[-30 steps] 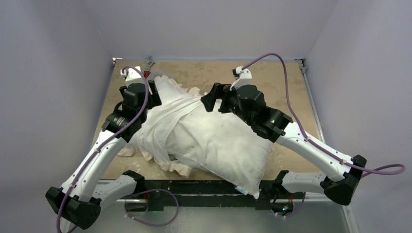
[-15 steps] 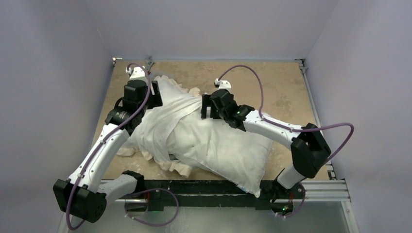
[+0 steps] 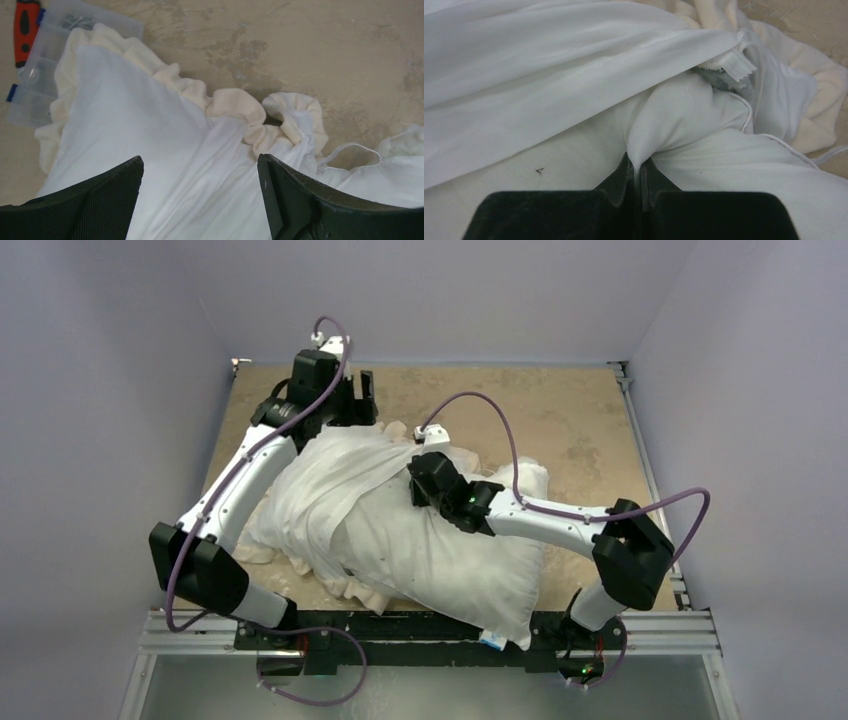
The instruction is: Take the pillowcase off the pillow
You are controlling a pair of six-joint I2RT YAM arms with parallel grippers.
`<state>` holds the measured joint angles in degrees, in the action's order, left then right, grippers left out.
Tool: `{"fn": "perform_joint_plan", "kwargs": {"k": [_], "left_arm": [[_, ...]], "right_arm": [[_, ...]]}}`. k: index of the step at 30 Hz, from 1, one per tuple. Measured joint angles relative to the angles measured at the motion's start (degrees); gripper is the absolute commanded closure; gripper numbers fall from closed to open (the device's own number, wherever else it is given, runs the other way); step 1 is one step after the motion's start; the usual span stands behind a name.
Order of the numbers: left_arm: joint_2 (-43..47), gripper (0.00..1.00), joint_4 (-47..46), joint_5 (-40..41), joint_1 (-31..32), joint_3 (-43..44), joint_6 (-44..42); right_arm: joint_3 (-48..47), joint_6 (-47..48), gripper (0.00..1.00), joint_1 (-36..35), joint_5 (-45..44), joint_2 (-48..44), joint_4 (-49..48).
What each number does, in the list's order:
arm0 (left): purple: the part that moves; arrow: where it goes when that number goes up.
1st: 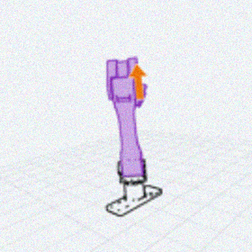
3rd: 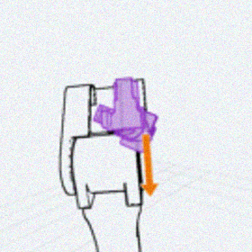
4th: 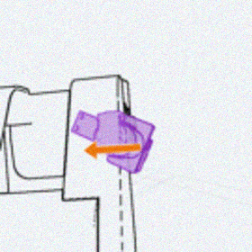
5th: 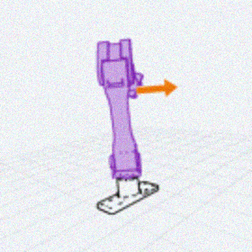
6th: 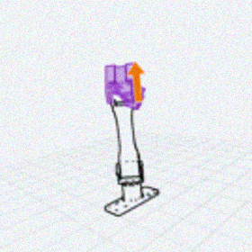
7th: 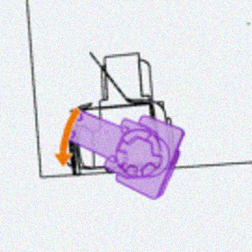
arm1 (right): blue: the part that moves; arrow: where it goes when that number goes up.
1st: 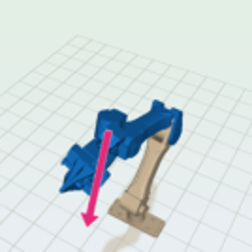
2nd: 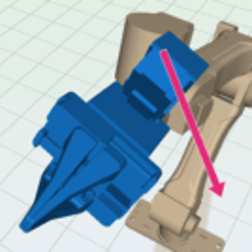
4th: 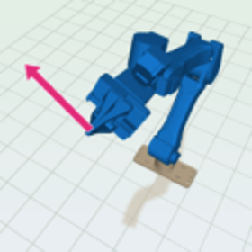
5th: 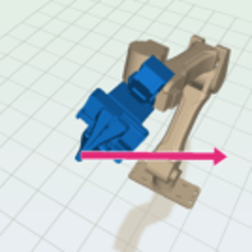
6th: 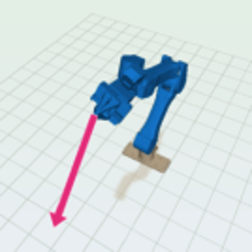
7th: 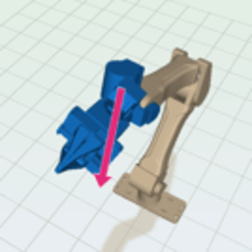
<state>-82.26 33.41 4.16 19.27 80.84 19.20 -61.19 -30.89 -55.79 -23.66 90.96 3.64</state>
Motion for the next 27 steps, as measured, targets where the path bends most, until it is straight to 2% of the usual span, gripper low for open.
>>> {"fn": "perform_joint_plan", "kwargs": {"k": [3,6,11,13,15,17,18,19,24,27], "left_arm": [[-4.48,0.16,1.62,-2.43,2.34,4.7,-1.53],[-7.72,0.17,2.84,-3.87,4.55,5.73,-3.37],[-11.78,0.33,4.26,-5.31,6.05,4.96,-5.2],[-13.64,0.44,4.57,-5.25,5.99,4.66,-5.75],[-15.1,0.59,4.76,-5.31,5.92,4.17,-6.51],[-15.65,0.79,4.9,-5.46,5.92,3.43,-6.93],[-15.67,0.95,4.85,-5.49,5.92,3.08,-7.02],[-15.67,1.0,4.81,-5.46,5.92,2.89,-7.28],[-14.6,1.0,3.1,-3.1,5.42,1.55,-7.5],[-10.6,1.0,-0.04,-2.36,1.75,-2.67,-5.03]], "right_arm": [[-0.39,-0.26,1.0,-0.7,-2.03,0.0,0.26],[-0.72,-0.61,1.0,-0.79,-3.26,-0.2,0.72],[-0.74,-0.61,1.0,-1.57,-3.91,-1.7,1.09],[-0.74,-0.59,1.0,-2.05,-3.98,-2.56,1.18],[-0.74,-0.61,1.0,-2.47,-4.15,-3.34,1.44],[-0.74,-0.76,1.0,-2.67,-4.37,-4.11,1.79],[-0.72,-1.03,1.0,-2.71,-4.52,-4.61,2.05],[-0.72,-1.29,1.0,-2.73,-4.76,-5.14,2.36],[-0.48,-3.56,1.0,-2.93,-5.64,-9.31,4.52],[0.37,-4.76,1.0,-3.34,-5.9,-14.82,5.66]]}}
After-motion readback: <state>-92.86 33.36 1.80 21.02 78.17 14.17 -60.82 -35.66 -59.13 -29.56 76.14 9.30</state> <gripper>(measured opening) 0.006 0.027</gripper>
